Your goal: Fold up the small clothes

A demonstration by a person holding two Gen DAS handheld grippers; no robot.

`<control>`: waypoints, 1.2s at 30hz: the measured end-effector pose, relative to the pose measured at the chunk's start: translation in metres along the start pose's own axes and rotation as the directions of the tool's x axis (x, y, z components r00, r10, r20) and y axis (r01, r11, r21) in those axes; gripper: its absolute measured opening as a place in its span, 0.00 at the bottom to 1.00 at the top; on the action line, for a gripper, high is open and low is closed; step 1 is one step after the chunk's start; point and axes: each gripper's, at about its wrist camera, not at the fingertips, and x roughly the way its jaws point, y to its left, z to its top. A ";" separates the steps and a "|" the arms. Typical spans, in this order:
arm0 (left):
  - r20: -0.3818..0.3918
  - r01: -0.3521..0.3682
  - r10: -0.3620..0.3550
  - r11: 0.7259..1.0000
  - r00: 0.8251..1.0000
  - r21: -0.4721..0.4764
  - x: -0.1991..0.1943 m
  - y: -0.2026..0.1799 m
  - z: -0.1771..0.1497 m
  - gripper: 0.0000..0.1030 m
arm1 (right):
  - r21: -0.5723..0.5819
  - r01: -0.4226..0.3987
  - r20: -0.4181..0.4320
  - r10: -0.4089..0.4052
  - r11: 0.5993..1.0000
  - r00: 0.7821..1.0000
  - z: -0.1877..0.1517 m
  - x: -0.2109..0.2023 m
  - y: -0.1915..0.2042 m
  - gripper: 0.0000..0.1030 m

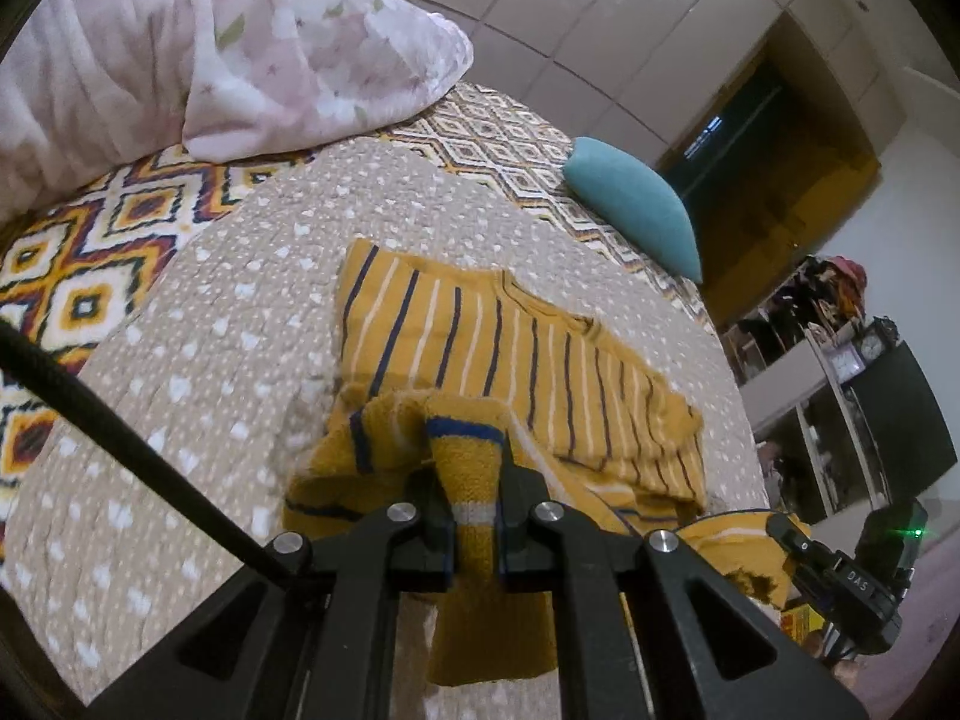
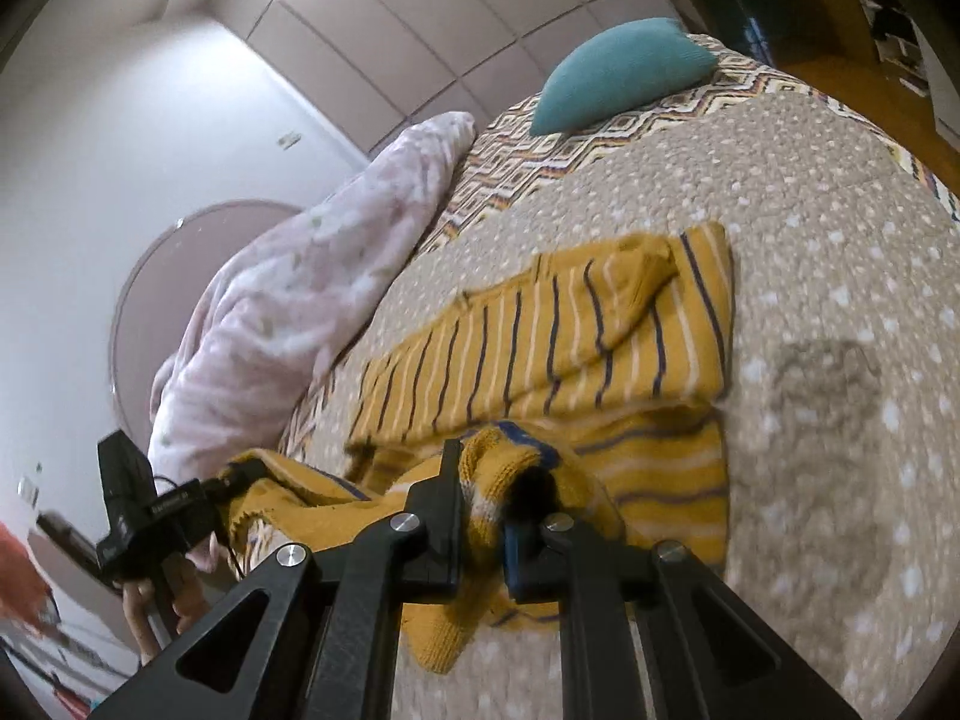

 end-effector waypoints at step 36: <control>-0.118 -0.021 0.001 0.986 0.993 -0.166 0.096 0.085 0.067 0.58 | 0.444 0.029 0.044 -0.054 0.896 0.998 0.134 0.102 -0.135 0.80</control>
